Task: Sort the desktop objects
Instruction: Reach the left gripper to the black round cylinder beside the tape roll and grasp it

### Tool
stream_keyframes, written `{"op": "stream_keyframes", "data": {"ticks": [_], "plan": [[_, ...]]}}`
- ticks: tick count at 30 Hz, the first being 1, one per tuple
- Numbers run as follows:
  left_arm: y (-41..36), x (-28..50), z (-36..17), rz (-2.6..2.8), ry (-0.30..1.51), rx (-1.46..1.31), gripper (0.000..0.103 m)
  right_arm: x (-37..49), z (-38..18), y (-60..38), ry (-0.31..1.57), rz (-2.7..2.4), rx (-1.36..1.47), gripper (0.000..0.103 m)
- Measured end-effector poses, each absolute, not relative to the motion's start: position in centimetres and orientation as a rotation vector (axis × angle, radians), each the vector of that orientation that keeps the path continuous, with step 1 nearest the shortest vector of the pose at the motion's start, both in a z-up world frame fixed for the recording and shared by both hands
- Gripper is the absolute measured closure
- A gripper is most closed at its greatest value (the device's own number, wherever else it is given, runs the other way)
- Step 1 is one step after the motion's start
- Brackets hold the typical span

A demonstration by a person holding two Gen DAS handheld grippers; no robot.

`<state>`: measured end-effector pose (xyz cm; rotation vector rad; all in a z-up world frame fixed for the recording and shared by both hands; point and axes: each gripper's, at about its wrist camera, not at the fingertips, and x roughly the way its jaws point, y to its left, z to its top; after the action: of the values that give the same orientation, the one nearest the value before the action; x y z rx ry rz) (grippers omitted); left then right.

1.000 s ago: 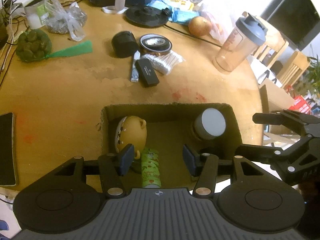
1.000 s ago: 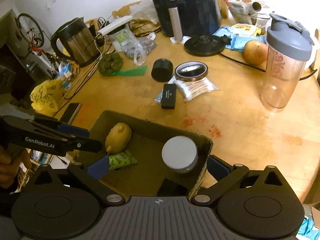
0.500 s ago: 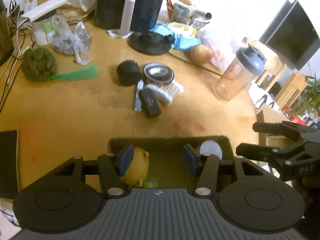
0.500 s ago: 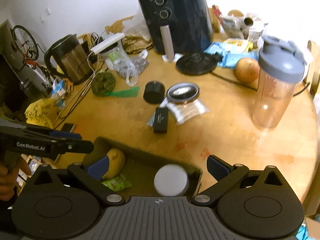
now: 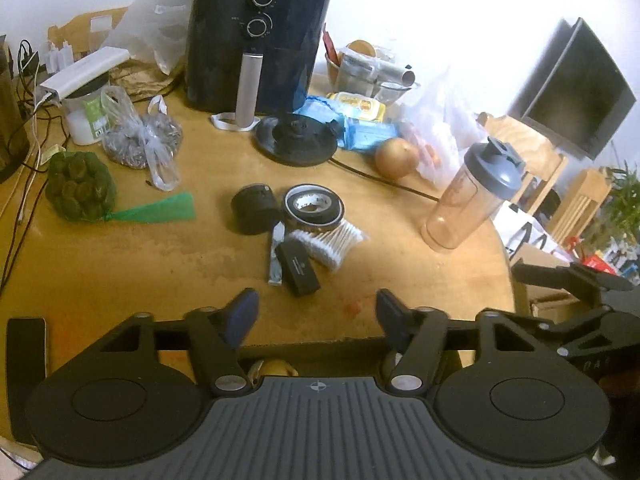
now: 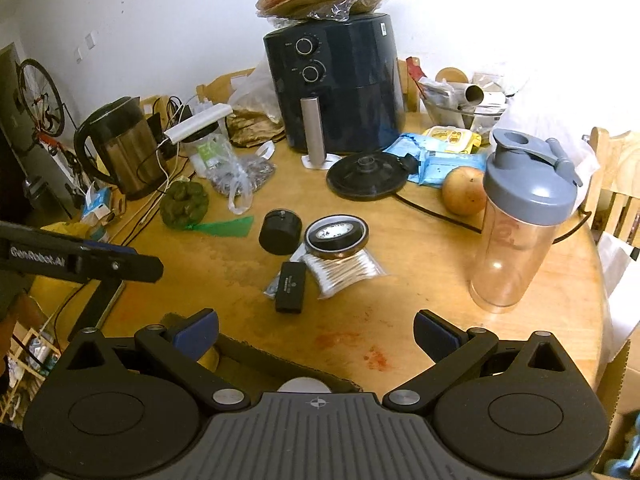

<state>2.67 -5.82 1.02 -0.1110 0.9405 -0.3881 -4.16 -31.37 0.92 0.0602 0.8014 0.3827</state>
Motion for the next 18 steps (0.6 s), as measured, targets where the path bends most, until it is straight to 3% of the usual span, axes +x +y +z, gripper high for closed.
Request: {"op": "stream_keyframes", "data": {"ticks": [18], "plan": [[-6.0, 4.4, -0.2, -0.380, 0.963, -0.074, 0.032, -3.2, -0.4, -32.1, 0.895, 0.382, 0.151, 0.000]]}}
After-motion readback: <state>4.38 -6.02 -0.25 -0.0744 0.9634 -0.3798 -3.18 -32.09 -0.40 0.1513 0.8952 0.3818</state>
